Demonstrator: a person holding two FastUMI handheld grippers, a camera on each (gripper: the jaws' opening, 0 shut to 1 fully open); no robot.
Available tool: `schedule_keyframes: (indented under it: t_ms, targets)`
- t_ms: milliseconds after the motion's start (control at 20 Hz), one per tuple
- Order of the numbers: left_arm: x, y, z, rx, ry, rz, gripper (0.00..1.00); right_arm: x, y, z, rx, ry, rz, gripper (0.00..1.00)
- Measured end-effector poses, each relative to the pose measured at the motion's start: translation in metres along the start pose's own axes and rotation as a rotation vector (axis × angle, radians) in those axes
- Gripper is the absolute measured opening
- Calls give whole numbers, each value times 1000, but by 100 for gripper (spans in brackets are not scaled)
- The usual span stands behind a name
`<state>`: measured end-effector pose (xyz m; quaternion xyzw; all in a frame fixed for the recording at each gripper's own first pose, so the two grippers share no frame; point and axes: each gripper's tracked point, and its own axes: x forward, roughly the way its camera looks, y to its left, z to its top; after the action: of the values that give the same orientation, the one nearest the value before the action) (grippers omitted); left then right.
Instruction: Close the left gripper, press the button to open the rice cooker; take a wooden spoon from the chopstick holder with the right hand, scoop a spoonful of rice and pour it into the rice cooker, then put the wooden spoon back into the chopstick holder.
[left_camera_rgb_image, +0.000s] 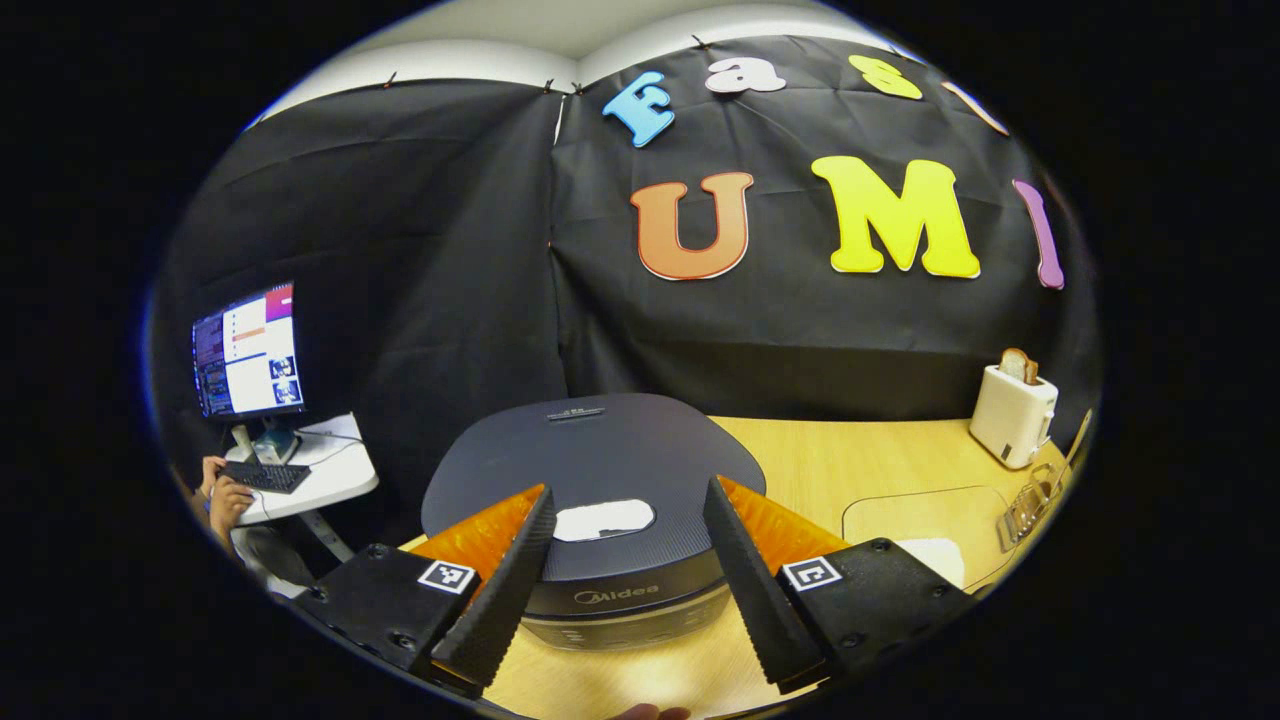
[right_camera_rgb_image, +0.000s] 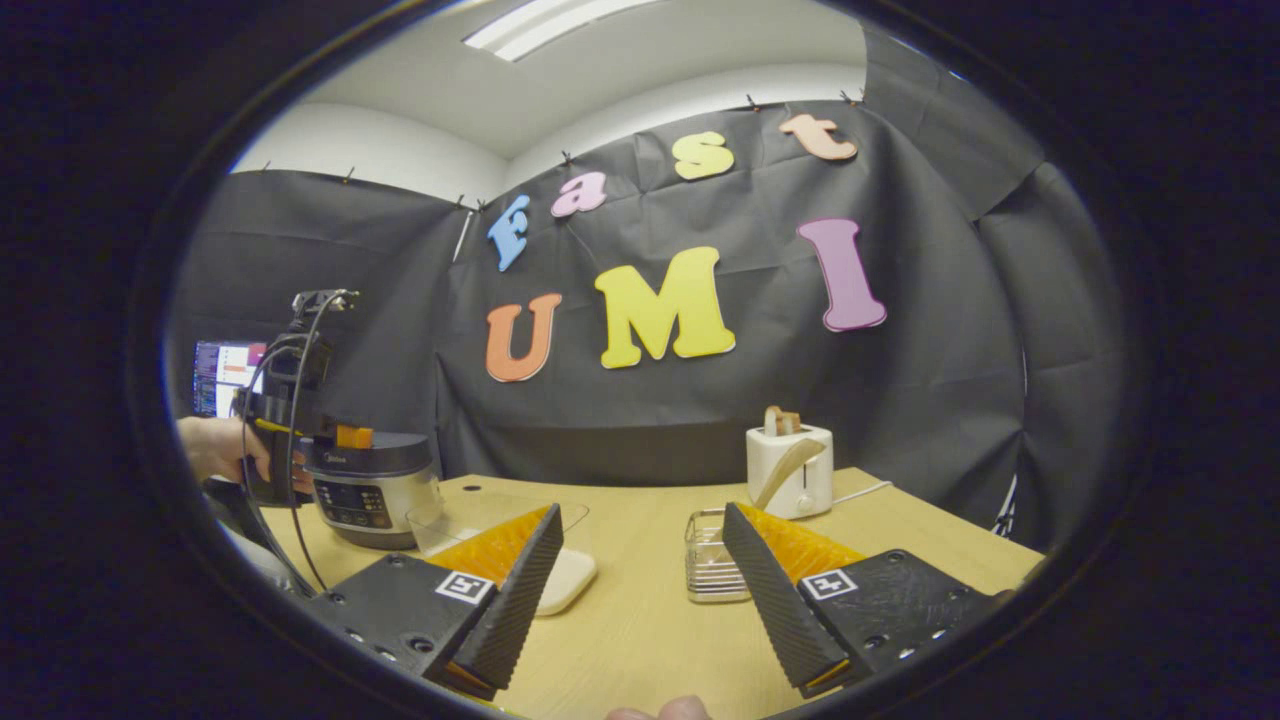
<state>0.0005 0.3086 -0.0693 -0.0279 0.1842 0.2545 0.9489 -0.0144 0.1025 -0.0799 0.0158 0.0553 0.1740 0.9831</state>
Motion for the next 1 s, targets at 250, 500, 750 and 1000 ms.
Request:
schedule_keyframes:
  t_ms: [250, 500, 750, 1000]
  targets:
    - [-1, 1, 0, 6, -19, -7, 95, 0, 5, -5, 6, 11, 9, 92]
    - [-2, 2, 6, -4, -91, -3, 95, -1, 12, -7, -3, 17, 8, 91]
    - [-8, 4, 11, 84, -168, 37, 100, -5, -3, 4, -29, 0, -32, 91]
    - [-20, -14, 26, 109, -190, -19, 98, -4, -3, 14, -21, -22, -49, 91]
